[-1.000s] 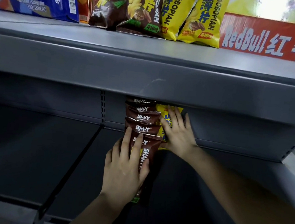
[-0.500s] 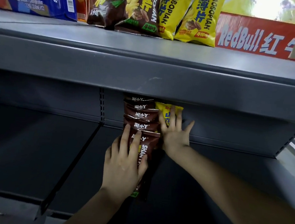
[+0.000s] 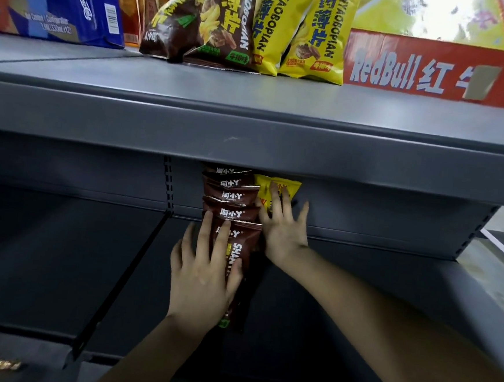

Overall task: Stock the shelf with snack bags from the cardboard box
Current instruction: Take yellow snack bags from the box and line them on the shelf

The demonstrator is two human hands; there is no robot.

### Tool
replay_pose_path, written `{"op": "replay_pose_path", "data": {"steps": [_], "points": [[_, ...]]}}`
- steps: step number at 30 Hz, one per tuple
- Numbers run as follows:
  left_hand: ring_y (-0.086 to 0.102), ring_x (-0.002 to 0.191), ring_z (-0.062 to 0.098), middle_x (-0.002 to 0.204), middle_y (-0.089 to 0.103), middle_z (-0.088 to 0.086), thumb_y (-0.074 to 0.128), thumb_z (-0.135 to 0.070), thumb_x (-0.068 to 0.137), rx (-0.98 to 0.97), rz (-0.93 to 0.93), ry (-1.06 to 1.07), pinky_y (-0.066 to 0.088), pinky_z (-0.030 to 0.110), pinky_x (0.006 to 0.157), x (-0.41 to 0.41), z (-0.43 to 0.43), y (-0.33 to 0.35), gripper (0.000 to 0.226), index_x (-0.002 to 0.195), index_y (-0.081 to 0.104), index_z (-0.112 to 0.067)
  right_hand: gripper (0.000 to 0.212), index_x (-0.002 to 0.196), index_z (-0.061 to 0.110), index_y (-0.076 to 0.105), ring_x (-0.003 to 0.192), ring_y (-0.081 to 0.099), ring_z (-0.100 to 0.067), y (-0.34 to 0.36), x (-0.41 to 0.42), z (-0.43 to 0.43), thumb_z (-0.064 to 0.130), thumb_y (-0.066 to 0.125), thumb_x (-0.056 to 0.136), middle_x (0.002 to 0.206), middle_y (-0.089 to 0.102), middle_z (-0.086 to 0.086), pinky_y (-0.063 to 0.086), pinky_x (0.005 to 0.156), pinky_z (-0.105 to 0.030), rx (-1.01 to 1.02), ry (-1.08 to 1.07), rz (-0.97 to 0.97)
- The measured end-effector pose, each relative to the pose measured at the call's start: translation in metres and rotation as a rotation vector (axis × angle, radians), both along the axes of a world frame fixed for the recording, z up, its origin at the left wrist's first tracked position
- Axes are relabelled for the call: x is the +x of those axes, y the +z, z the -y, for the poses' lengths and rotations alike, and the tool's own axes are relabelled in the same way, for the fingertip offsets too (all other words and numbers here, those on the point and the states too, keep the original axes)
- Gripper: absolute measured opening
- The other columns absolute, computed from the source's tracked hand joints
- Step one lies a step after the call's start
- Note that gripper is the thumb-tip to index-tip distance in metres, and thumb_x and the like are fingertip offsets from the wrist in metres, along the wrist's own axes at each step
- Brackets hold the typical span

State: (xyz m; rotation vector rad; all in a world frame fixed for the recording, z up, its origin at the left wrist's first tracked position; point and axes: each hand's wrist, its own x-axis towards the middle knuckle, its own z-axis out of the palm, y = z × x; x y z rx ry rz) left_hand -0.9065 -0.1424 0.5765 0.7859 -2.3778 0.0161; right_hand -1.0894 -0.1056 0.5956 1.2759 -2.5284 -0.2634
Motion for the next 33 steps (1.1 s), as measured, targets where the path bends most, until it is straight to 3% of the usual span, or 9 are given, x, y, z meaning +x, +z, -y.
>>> {"op": "replay_pose_path", "data": {"steps": [3,9,12,15,19,23,28,31,33], "points": [[0.040,0.131,0.042,0.148,0.036,0.018,0.038,-0.043,0.089,-0.011,-0.018,-0.001,0.040,0.056,0.098,0.003,-0.006,0.003,0.060,0.139,0.041,-0.011,0.096,0.153,0.022,-0.001,0.146,-0.012,-0.032,0.003,0.006,-0.013,0.053,0.059,0.084,0.158,-0.016,-0.012,0.006,0.110,-0.067,-0.076,0.079,0.036],[0.038,0.134,0.035,0.143,0.045,0.013,0.040,-0.025,0.086,-0.110,-0.059,-0.201,0.033,0.054,0.108,0.007,-0.034,0.007,0.050,0.130,0.053,-0.006,0.069,0.144,0.014,0.030,0.145,0.014,-0.027,0.008,0.019,-0.053,0.034,0.060,0.085,0.158,0.013,-0.010,0.023,0.113,-0.052,-0.152,0.208,0.012],[0.050,0.126,0.027,0.128,0.059,0.006,0.041,-0.021,0.080,-0.116,-0.040,-0.379,0.043,0.046,0.101,0.003,-0.057,0.010,0.046,0.118,0.063,-0.009,0.059,0.141,0.015,0.036,0.133,0.035,-0.028,0.015,0.022,-0.082,0.038,0.053,0.089,0.148,0.034,-0.010,0.035,0.105,-0.044,-0.162,0.233,0.009],[0.063,0.107,0.021,0.111,0.068,0.002,0.049,-0.019,0.076,-0.063,-0.008,-0.419,0.052,0.035,0.087,-0.009,-0.083,0.016,0.037,0.107,0.068,-0.012,0.046,0.131,0.016,0.045,0.118,0.049,-0.028,0.025,0.024,-0.118,0.041,0.046,0.093,0.129,0.050,-0.009,0.044,0.091,-0.040,-0.138,0.226,0.019],[0.067,0.087,0.026,0.093,0.071,0.003,0.061,-0.015,0.074,0.055,0.085,-0.380,0.053,0.033,0.073,-0.028,-0.117,0.018,0.025,0.098,0.070,-0.015,0.044,0.127,0.015,0.049,0.113,0.054,-0.028,0.035,0.025,-0.179,0.043,0.046,0.093,0.125,0.053,-0.008,0.048,0.083,-0.039,-0.103,0.206,0.032],[0.066,0.087,0.029,0.096,0.071,0.007,0.056,-0.021,0.086,0.125,0.109,-0.385,0.052,0.036,0.070,-0.046,-0.154,0.011,0.021,0.103,0.067,-0.016,0.043,0.126,0.016,0.049,0.113,0.054,-0.027,0.027,0.024,-0.244,0.046,0.042,0.096,0.126,0.053,-0.007,0.049,0.082,-0.038,-0.062,0.166,0.035],[0.066,0.080,0.030,0.085,0.071,0.008,0.052,-0.017,0.082,0.094,0.064,-0.526,0.053,0.035,0.062,-0.061,-0.216,-0.004,0.020,0.091,0.069,-0.012,0.039,0.120,0.016,0.054,0.107,0.057,-0.027,0.004,0.027,-0.323,0.043,0.043,0.095,0.119,0.056,-0.007,0.048,0.075,-0.037,-0.076,0.097,0.036],[0.065,0.074,0.028,0.078,0.068,0.005,0.047,-0.017,0.079,0.101,0.042,-0.614,0.052,0.032,0.057,-0.065,-0.259,-0.021,0.022,0.082,0.068,-0.012,0.032,0.108,0.013,0.061,0.095,0.061,-0.030,-0.012,0.033,-0.370,0.038,0.050,0.092,0.107,0.061,-0.009,0.048,0.066,-0.038,-0.100,0.056,0.103],[0.063,0.074,0.029,0.077,0.065,0.005,0.043,-0.022,0.081,0.049,0.044,-0.642,0.050,0.035,0.060,-0.067,-0.284,-0.038,0.026,0.076,0.067,-0.013,0.024,0.094,0.010,0.066,0.076,0.065,-0.032,-0.023,0.041,-0.399,0.031,0.063,0.084,0.093,0.064,-0.011,0.048,0.053,-0.035,-0.124,0.071,0.119]]}}
